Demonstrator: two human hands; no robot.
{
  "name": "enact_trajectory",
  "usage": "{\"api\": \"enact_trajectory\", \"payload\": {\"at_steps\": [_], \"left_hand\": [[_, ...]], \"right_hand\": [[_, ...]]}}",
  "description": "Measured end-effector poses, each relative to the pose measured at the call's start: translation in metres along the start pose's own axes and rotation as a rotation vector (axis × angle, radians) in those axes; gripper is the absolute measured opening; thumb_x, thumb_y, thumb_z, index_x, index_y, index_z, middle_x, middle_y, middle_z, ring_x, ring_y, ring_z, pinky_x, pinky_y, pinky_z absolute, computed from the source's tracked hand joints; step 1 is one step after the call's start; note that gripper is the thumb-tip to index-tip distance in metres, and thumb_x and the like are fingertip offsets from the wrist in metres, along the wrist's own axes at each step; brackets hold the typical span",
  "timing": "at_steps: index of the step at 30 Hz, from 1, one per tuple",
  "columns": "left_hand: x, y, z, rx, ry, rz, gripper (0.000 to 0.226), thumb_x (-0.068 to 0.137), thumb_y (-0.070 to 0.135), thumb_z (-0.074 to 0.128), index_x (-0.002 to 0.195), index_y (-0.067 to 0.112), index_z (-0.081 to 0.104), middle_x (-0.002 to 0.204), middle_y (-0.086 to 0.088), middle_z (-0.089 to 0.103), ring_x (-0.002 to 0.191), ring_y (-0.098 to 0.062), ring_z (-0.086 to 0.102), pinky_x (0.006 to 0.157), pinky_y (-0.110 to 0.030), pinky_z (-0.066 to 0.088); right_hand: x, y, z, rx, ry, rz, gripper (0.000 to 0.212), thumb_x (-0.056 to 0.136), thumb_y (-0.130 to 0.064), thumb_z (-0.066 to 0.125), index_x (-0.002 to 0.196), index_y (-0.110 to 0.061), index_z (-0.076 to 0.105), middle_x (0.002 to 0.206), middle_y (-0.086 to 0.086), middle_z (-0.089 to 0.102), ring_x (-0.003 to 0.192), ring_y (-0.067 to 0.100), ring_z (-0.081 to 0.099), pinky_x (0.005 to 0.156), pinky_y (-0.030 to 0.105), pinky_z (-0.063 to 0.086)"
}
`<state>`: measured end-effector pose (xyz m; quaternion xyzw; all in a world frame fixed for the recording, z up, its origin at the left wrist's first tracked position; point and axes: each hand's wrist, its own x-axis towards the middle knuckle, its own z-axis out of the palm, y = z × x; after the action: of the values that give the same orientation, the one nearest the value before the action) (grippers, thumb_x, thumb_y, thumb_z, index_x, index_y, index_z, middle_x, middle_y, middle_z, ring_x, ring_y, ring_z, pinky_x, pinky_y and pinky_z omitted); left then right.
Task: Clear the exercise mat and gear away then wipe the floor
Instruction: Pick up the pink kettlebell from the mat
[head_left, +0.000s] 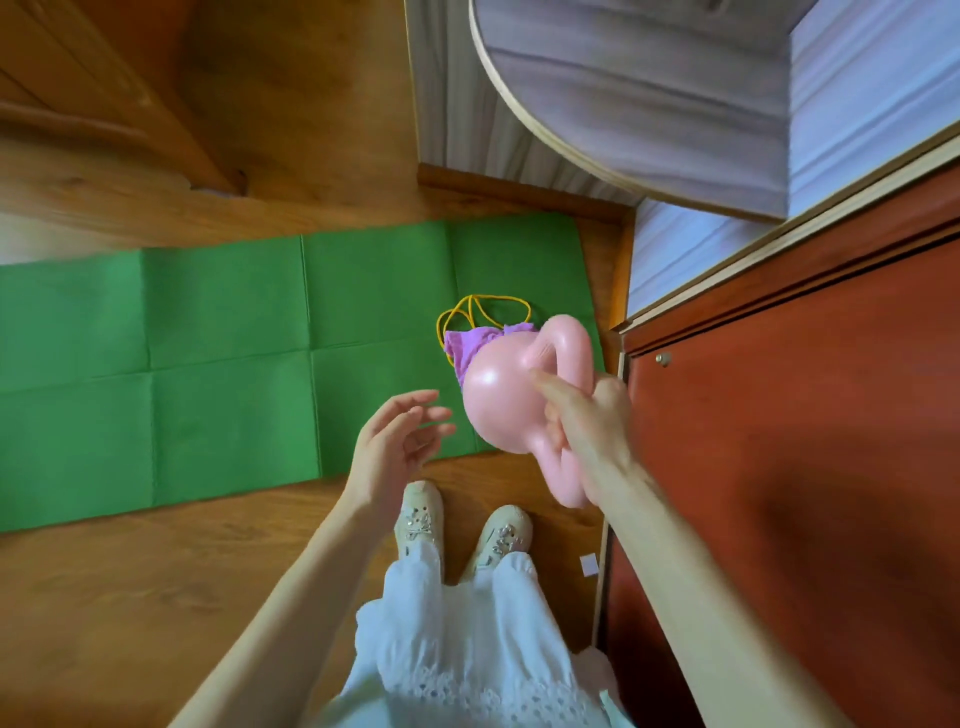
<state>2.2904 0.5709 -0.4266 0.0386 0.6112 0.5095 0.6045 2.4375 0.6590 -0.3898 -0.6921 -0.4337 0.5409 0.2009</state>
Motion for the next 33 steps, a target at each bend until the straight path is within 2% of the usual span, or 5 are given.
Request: {"api": "enact_trajectory", "payload": {"at_steps": [6,9,18,24,33], "left_hand": [[-0.091,0.088,0.002,-0.196,0.012,0.106,0.027,0.097,0.018,0.034,0.093,0.014,0.061,0.074,0.004,0.069,0.068,-0.008,0.066,0.078,-0.026,0.044],[-0.143,0.127,-0.002,-0.201,0.005,0.166,0.026,0.097,0.019,0.035,0.093,0.014,0.061,0.073,0.004,0.070,0.068,-0.008,0.067,0.079,-0.027,0.044],[-0.258,0.207,-0.016,-0.150,-0.001,0.335,0.028,0.097,0.018,0.035,0.092,0.014,0.062,0.076,0.004,0.071,0.071,-0.008,0.067,0.078,-0.028,0.045],[-0.287,0.249,-0.049,-0.164,0.023,0.421,0.028,0.098,0.016,0.035,0.094,0.016,0.062,0.076,0.004,0.070,0.076,-0.011,0.064,0.080,-0.029,0.044],[-0.317,0.270,-0.137,-0.244,0.145,0.526,0.022,0.094,0.016,0.041,0.094,0.015,0.063,0.080,0.005,0.071,0.079,-0.012,0.065,0.077,-0.028,0.046]], "right_hand": [[-0.082,-0.091,-0.035,0.005,-0.134,-0.226,0.032,0.083,-0.021,0.067,0.056,-0.022,0.048,0.037,-0.011,0.045,0.040,0.008,0.043,0.055,0.027,0.040],[-0.122,-0.141,-0.053,0.025,-0.215,-0.310,0.029,0.084,-0.017,0.066,0.060,-0.016,0.050,0.042,-0.006,0.043,0.037,0.009,0.040,0.049,0.025,0.037],[-0.227,-0.239,-0.084,-0.074,-0.400,-0.683,0.024,0.086,-0.016,0.066,0.069,-0.026,0.053,0.042,-0.011,0.048,0.035,0.006,0.042,0.046,0.023,0.036],[-0.260,-0.269,-0.051,-0.112,-0.498,-0.760,0.018,0.080,-0.015,0.067,0.070,-0.015,0.052,0.042,-0.010,0.048,0.038,0.005,0.045,0.044,0.020,0.038],[-0.296,-0.290,0.057,-0.221,-0.729,-0.836,0.025,0.085,-0.003,0.062,0.076,-0.026,0.054,0.048,-0.017,0.054,0.044,-0.001,0.052,0.045,0.012,0.040]]}}
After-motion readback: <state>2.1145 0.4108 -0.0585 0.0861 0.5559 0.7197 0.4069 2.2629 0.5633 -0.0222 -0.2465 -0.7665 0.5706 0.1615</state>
